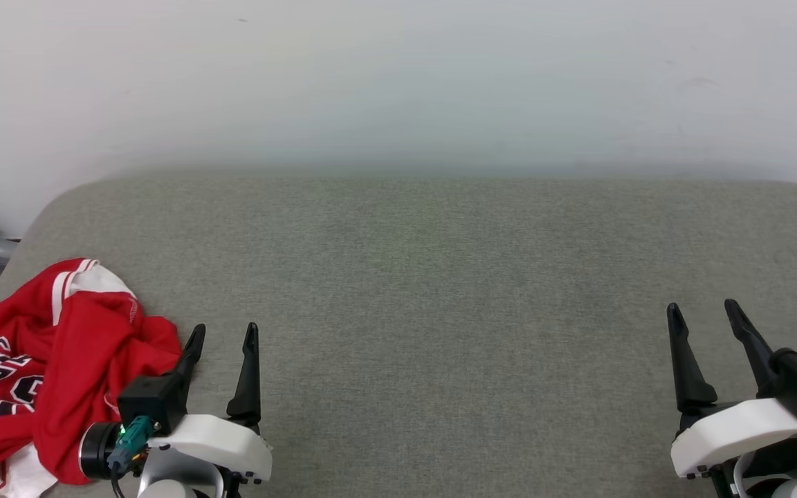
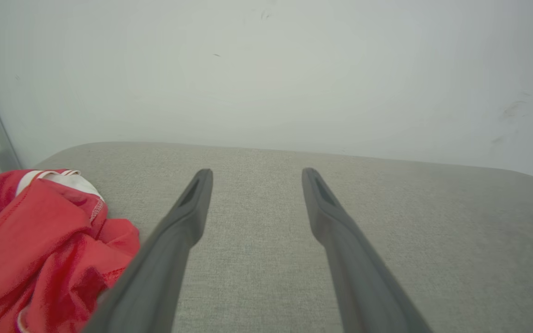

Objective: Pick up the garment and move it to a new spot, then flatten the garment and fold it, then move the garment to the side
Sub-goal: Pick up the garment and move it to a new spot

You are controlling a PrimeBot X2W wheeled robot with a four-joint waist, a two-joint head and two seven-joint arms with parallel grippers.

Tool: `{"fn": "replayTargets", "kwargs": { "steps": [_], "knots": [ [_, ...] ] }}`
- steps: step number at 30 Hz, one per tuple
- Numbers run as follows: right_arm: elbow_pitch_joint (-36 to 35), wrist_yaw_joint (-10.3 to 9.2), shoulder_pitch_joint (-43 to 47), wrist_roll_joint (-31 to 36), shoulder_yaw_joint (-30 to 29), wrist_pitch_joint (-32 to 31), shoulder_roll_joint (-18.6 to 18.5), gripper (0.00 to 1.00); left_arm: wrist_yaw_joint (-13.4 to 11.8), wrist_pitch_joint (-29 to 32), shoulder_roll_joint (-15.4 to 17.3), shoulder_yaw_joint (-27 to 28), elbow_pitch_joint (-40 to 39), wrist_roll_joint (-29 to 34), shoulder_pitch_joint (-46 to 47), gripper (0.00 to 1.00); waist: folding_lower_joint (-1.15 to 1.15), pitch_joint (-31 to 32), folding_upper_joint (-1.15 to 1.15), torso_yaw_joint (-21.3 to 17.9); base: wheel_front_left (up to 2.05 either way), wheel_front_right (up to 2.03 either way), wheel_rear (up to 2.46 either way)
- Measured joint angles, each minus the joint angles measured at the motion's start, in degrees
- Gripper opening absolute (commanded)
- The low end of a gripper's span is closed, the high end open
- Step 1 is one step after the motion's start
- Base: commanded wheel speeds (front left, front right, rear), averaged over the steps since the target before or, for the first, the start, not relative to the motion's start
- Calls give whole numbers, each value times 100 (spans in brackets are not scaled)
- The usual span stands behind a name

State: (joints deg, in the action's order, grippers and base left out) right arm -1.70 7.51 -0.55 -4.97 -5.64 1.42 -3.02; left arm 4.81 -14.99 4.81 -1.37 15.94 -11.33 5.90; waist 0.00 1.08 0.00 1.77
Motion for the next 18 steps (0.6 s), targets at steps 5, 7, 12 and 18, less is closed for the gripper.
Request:
{"fn": "replayTargets", "kwargs": {
  "steps": [5, 7, 12, 18],
  "knots": [
    [-24, 0, 58, 51, 75, -23, 0, 100, -46, 0, 29, 13, 40, 25, 49, 100, 0, 8, 0, 175, 0, 0, 0],
    [-65, 0, 57, 62, 112, -27, 0, 100, -64, -8, 56, 22, 42, 55, 65, 100, 0, 6, 0, 280, 0, 0, 0],
    [-151, 0, 52, 85, 231, -46, 1, 100, -118, -8, 152, 101, 33, 51, 125, 100, 0, -14, 0, 604, 0, 0, 0],
    [-193, 0, -17, 92, 408, -52, 2, 100, -164, -8, 248, 177, -7, 38, 144, 100, 0, -31, 0, 1181, 0, 0, 0]
  ]
}}
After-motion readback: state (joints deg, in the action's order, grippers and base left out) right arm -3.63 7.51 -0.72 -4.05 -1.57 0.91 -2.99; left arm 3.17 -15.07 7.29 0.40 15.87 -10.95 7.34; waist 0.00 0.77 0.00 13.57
